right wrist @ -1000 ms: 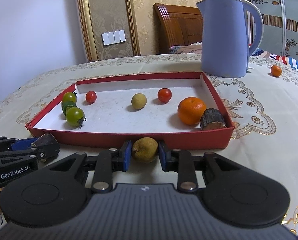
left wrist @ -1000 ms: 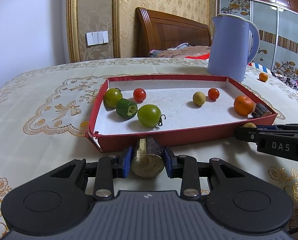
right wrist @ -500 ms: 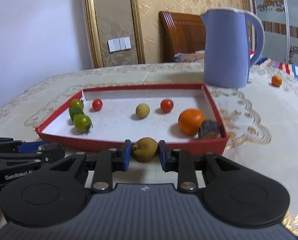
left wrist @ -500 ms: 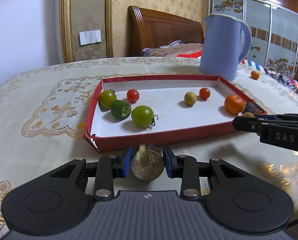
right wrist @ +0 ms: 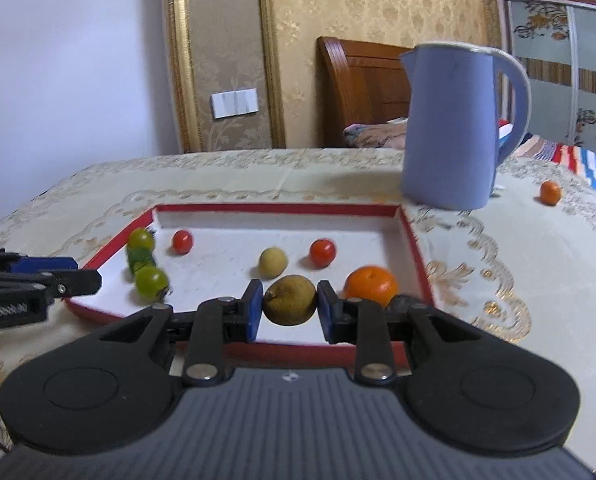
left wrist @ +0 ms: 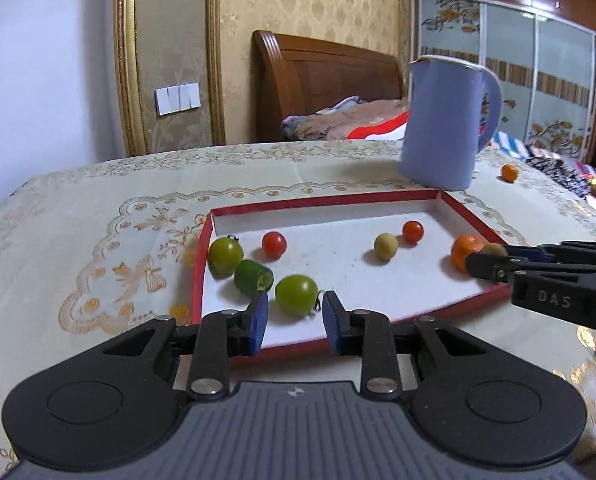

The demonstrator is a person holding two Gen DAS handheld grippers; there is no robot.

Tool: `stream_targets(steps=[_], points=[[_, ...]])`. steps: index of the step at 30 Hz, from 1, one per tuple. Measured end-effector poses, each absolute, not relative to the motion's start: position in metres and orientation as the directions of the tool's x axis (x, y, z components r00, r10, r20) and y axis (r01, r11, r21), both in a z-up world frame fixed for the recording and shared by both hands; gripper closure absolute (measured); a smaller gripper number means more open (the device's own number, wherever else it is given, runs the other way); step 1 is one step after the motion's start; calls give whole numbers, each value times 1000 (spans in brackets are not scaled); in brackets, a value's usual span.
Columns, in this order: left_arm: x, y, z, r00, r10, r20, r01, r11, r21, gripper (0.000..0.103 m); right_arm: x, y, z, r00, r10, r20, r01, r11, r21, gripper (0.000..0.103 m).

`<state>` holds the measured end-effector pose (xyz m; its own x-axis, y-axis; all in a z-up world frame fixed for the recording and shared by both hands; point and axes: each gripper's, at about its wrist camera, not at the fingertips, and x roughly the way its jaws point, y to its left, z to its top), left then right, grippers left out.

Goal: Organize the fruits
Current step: 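Lift and carry the slice and round fruit over the red tray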

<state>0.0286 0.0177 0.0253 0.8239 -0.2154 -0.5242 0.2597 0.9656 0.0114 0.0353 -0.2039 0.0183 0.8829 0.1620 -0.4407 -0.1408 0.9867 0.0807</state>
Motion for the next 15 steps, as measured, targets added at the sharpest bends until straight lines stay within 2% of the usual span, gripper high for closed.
stream_targets(steps=[2, 7, 8, 9, 11, 15], points=[[20, 24, 20, 804, -244, -543, 298, 955, 11, 74, 34, -203, 12, 880, 166, -446, -148, 986, 76, 75], [8, 31, 1, 719, -345, -604, 375, 924, -82, 72, 45, -211, 4, 862, 179, -474, -137, 983, 123, 76], [5, 30, -1, 730, -338, -594, 363, 928, -82, 64, 46, -212, 3, 862, 177, -475, -132, 983, 126, 76], [3, 29, -3, 743, -319, -589, 345, 936, -72, 51, 46, -213, 3, 863, 176, -474, -129, 983, 131, 76], [1, 28, -7, 752, -309, -582, 336, 940, -64, 41, 45, -213, 2, 863, 175, -474, -129, 983, 129, 76], [-7, 24, -11, 771, -291, -567, 333, 943, -32, 41, 43, -212, 3, 863, 176, -473, -131, 983, 126, 76]])
